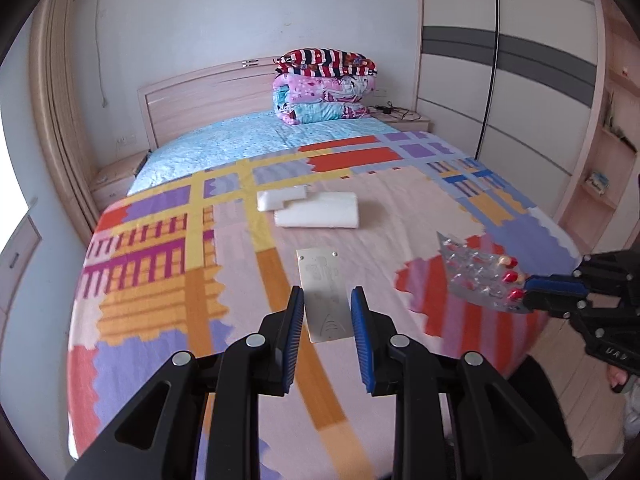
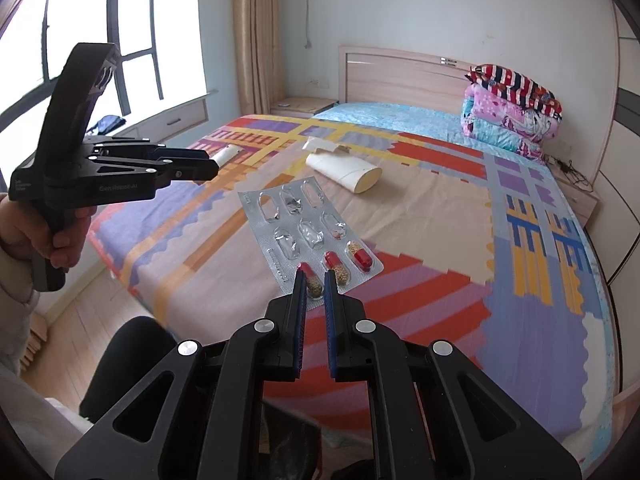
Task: Collect trash
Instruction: 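Carry the white card and blister pack down over the bin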
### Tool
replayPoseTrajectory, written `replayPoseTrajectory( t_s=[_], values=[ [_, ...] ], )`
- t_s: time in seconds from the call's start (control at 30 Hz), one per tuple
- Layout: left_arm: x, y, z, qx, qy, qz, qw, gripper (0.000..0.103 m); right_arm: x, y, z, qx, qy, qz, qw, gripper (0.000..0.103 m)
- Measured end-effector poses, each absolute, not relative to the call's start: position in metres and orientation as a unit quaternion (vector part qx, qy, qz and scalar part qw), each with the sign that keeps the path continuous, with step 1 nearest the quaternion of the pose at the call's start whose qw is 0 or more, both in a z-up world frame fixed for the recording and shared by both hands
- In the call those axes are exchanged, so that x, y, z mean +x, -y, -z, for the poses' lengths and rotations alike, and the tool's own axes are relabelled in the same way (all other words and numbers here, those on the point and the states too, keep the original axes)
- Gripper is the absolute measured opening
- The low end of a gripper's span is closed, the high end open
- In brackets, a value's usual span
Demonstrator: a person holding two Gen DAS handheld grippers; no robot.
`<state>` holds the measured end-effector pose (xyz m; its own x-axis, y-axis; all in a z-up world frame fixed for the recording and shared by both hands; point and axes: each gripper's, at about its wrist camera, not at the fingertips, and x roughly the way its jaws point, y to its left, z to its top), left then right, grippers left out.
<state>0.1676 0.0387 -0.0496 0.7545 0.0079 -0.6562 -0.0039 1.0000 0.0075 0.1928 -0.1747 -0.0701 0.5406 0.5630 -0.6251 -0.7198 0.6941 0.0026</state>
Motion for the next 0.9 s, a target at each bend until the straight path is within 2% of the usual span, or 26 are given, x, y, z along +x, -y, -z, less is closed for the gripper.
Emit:
replayPoseTrajectory(
  t_s=[0.33, 0.9],
  values=[
    [0.12, -0.003, 0.054, 0.005, -0.35, 0.033, 0.936, 0.024, 0.15, 0.191, 0.08, -0.132, -0.316, -0.385, 0.857, 0.009],
    [0.058, 0.021, 0.113, -0.025, -0.405, 0.07, 0.911, 0.024, 0.098, 0.196, 0.131, -0.142, -0.381, -0.416, 0.814, 0.009]
  ],
)
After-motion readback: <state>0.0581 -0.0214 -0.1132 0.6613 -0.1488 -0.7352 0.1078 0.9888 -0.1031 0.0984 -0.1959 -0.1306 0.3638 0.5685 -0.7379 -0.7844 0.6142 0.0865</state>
